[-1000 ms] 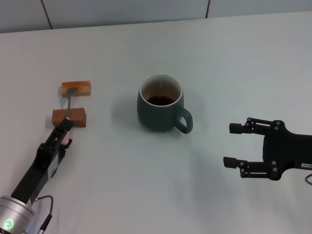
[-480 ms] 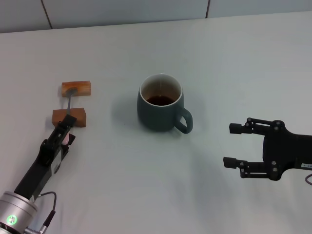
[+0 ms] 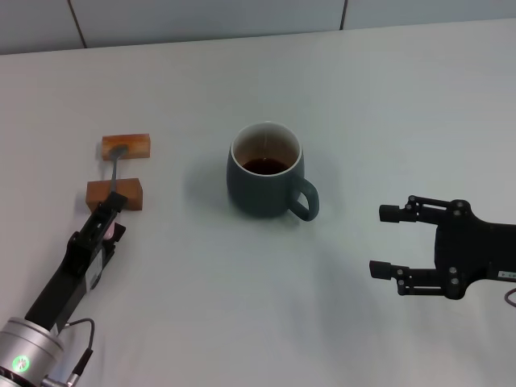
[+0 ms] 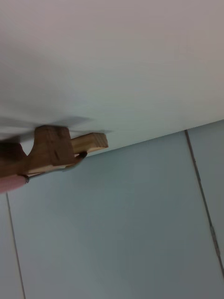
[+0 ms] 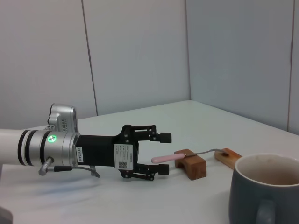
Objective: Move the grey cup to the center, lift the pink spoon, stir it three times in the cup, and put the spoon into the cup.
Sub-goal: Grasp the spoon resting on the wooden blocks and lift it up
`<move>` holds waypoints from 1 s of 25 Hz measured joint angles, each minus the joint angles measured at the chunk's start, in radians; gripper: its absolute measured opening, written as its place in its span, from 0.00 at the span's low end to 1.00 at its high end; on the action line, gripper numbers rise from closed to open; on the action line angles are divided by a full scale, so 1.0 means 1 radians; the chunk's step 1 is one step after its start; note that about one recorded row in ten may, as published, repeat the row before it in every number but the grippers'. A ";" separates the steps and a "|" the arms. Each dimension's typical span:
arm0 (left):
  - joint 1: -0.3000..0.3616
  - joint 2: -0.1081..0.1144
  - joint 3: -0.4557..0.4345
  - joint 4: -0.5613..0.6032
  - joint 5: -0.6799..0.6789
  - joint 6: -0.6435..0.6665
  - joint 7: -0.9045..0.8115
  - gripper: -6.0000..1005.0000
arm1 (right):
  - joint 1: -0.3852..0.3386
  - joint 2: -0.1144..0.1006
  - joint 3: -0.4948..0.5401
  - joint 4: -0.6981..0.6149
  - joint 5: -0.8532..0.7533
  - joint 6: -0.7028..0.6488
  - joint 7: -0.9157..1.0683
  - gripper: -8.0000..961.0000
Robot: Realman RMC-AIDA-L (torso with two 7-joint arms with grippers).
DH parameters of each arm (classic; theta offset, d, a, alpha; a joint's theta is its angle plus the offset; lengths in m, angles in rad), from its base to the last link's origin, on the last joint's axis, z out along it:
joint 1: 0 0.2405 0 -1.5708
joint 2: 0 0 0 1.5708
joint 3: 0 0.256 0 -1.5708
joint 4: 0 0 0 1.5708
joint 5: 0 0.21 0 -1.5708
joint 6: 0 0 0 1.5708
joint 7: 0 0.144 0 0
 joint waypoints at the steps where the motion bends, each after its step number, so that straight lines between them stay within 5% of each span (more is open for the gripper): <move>1: 0.000 0.000 -0.001 -0.001 0.000 0.000 0.000 0.81 | 0.000 0.000 0.000 0.000 0.000 0.000 0.000 0.82; 7: 0.001 0.000 -0.013 -0.007 0.005 -0.004 0.000 0.79 | 0.000 0.000 0.000 0.000 -0.006 0.000 0.000 0.82; 13: 0.000 0.000 -0.014 -0.009 0.006 -0.011 0.000 0.61 | 0.000 0.000 0.000 0.000 -0.009 0.000 0.000 0.82; 18: -0.002 0.000 -0.014 -0.009 0.001 -0.014 -0.003 0.62 | 0.000 0.000 -0.002 0.000 -0.009 0.000 0.000 0.82; 25: -0.002 0.000 -0.018 -0.010 -0.001 -0.014 -0.005 0.47 | 0.000 0.000 -0.002 -0.002 -0.009 0.000 0.000 0.82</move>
